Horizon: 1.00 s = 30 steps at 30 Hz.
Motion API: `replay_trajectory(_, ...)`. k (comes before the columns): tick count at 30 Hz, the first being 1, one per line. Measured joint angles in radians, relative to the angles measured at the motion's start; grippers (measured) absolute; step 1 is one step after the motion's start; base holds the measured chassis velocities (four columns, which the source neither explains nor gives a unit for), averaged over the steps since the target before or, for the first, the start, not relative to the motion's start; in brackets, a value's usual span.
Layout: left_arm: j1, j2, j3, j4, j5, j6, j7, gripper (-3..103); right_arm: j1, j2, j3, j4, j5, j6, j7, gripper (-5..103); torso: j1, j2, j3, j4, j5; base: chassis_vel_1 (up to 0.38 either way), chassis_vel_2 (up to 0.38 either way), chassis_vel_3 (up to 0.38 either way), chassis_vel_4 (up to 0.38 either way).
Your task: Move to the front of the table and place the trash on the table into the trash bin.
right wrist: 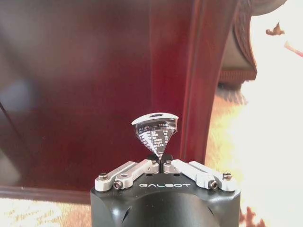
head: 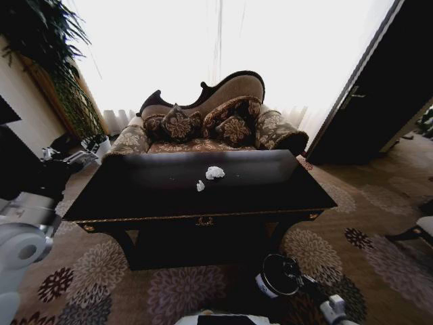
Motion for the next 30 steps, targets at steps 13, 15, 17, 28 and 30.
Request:
replay_trajectory(13,0.129,0.022,-0.156,-0.034,-0.051,-0.017,0.000,100,0.197,0.058,-0.108,-0.257,-0.088,-0.045,0.057,0,0.000,0.000,0.000,0.0001,0.0002,0.000,0.000,0.000,0.000)
replay_trajectory(15,0.131,0.017,-0.154,-0.037,-0.048,-0.016,0.000,100,0.207,0.067,-0.117,-0.262,-0.087,-0.052,0.068,0,0.000,0.000,0.000,0.0002,0.0005,0.000,0.000,0.000,0.000)
replay_trajectory(17,0.131,0.010,-0.148,-0.040,-0.043,-0.014,0.000,100,0.217,0.070,-0.126,-0.267,-0.088,-0.055,0.075,0,0.000,0.000,0.000,0.0000,-0.0002,0.000,0.000,0.000,0.000)
replay_trajectory(28,0.124,-0.006,-0.131,-0.040,-0.031,-0.013,0.001,100,0.222,0.046,-0.126,-0.266,-0.137,-0.079,0.131,13,0.000,0.000,0.000,0.0000,-0.0001,0.000,0.000,0.000,0.000)
replay_trajectory(30,0.118,-0.007,-0.124,-0.039,-0.029,-0.013,0.001,100,0.218,0.047,-0.125,-0.259,-0.135,-0.085,0.144,18,0.000,0.000,0.000,-0.0001,-0.0001,0.000,0.000,0.000,0.000)
